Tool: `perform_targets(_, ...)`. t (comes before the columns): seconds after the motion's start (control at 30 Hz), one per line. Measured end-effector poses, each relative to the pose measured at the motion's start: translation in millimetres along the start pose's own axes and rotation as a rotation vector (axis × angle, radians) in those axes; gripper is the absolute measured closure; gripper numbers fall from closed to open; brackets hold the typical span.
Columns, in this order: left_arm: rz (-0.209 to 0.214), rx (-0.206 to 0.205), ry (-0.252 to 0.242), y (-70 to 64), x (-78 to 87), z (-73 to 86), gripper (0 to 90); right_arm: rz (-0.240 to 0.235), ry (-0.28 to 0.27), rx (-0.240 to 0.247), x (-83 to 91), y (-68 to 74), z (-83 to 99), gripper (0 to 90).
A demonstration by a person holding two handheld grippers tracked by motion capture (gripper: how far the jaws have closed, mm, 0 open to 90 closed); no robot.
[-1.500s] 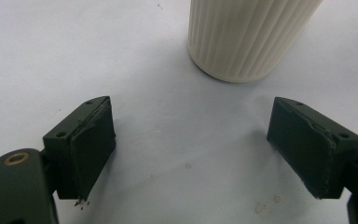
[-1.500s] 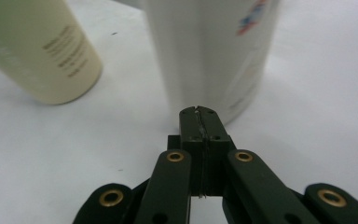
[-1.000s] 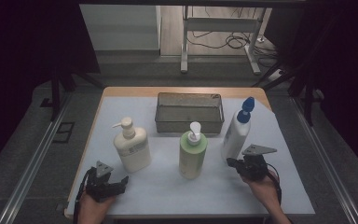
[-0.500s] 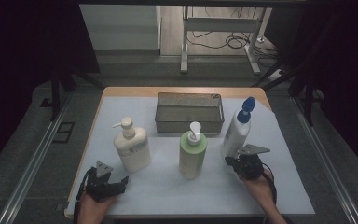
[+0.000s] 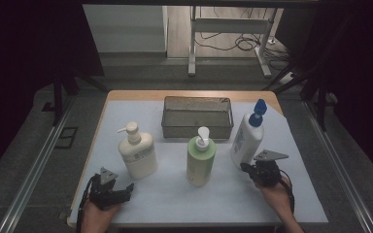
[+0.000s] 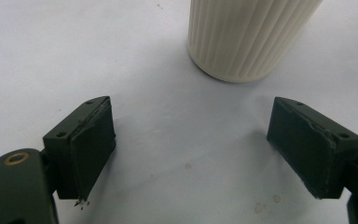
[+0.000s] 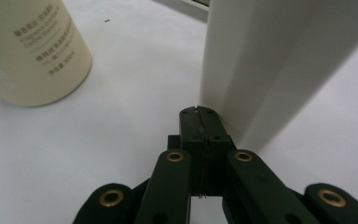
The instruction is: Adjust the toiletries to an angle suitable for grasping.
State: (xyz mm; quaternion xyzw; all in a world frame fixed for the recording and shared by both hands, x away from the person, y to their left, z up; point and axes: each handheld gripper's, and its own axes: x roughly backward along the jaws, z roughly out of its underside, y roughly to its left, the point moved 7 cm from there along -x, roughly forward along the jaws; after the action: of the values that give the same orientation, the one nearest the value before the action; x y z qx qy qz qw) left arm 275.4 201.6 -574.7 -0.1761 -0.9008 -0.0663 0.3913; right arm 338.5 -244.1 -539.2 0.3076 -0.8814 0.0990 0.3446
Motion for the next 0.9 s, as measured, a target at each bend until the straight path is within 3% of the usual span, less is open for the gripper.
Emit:
perform_targets(0.67, 0.000, 0.000, 0.000, 0.0, 0.0, 0.0, 15.0, 0.054, 0.017, -0.044, 5.2, -33.9, 7.4, 89.5)
perform_targets(0.9, 0.000, 0.000, 0.000, 0.1, 0.0, 0.0, 15.0, 0.041, 0.012, -0.049, 6.5, -32.4, 9.0, 85.8)
